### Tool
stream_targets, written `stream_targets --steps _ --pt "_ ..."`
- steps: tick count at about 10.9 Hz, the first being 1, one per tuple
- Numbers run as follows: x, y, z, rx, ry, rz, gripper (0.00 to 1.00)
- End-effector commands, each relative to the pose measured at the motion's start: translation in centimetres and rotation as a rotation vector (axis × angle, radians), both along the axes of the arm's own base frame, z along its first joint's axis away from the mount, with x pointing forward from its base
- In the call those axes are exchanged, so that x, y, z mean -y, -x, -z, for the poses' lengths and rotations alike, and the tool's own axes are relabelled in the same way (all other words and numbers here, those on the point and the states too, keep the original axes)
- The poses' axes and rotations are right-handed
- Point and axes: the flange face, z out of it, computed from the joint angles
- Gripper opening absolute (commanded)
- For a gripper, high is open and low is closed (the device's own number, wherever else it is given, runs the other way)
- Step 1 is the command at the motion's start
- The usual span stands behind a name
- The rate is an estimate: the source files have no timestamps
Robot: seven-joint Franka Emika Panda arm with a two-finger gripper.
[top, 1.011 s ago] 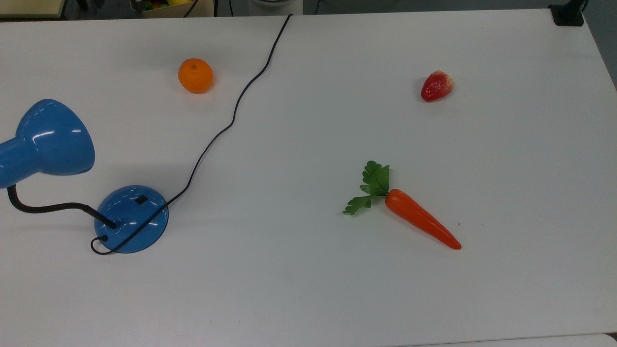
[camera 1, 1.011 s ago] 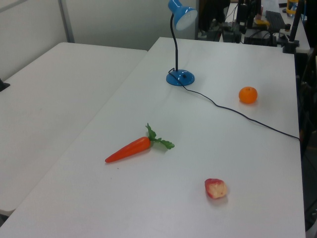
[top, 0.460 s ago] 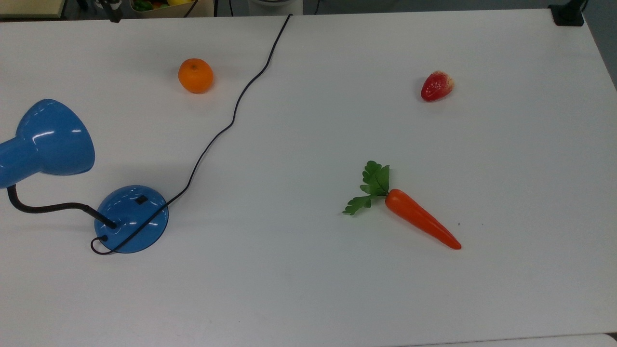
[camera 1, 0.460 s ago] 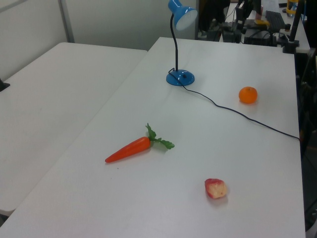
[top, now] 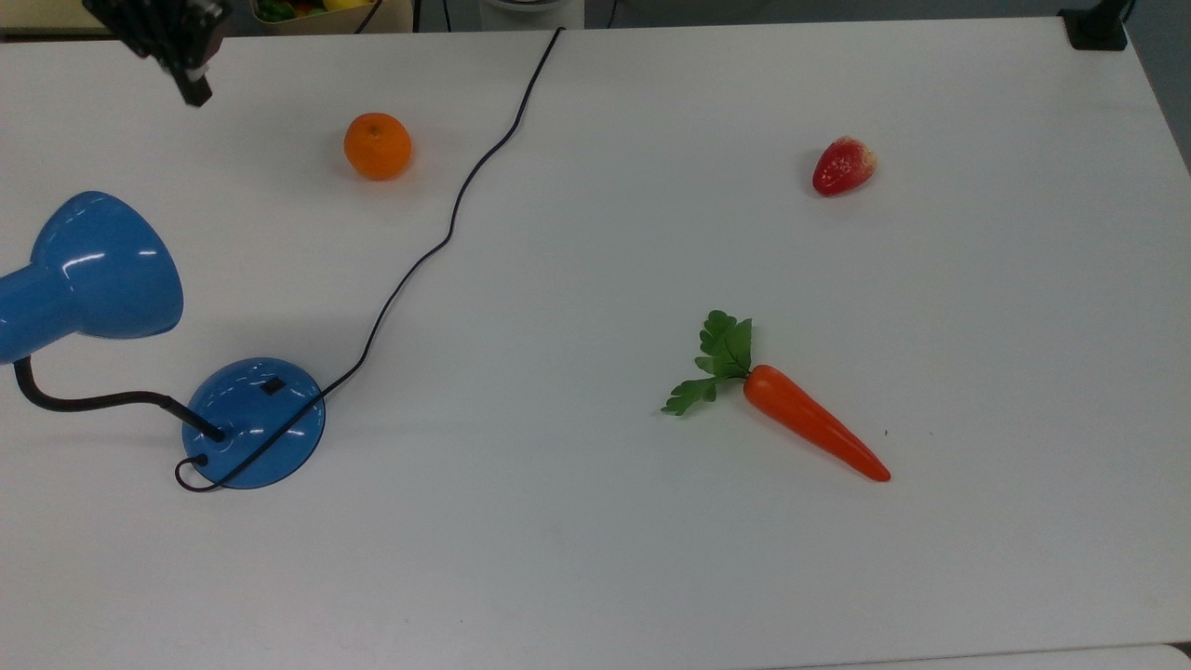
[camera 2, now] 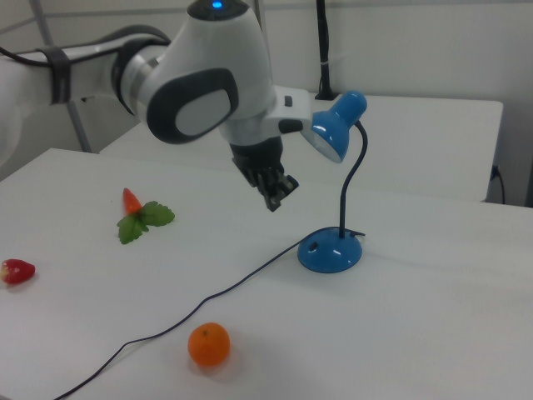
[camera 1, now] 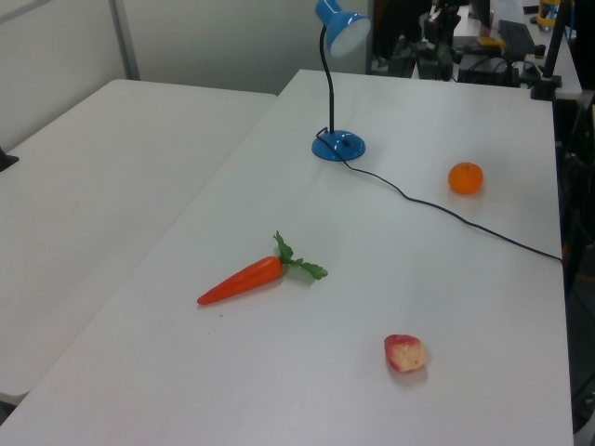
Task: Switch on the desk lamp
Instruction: 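Move the gripper over the blue lamp base and lower toward its switch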
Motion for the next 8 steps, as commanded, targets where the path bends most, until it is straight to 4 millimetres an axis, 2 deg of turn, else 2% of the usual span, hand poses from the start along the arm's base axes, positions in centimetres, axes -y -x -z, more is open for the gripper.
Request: stream_targets --steps 1,4,8 --pt "-1.9 -4.1 4.2 0.068 -0.007 0.151 0.00" --pt "-4.6 -7.0 8.4 0.100 0.001 0.197 0.00" --pt "-5.8 -9.9 14.2 0.145 0.052 0.186 0.01"
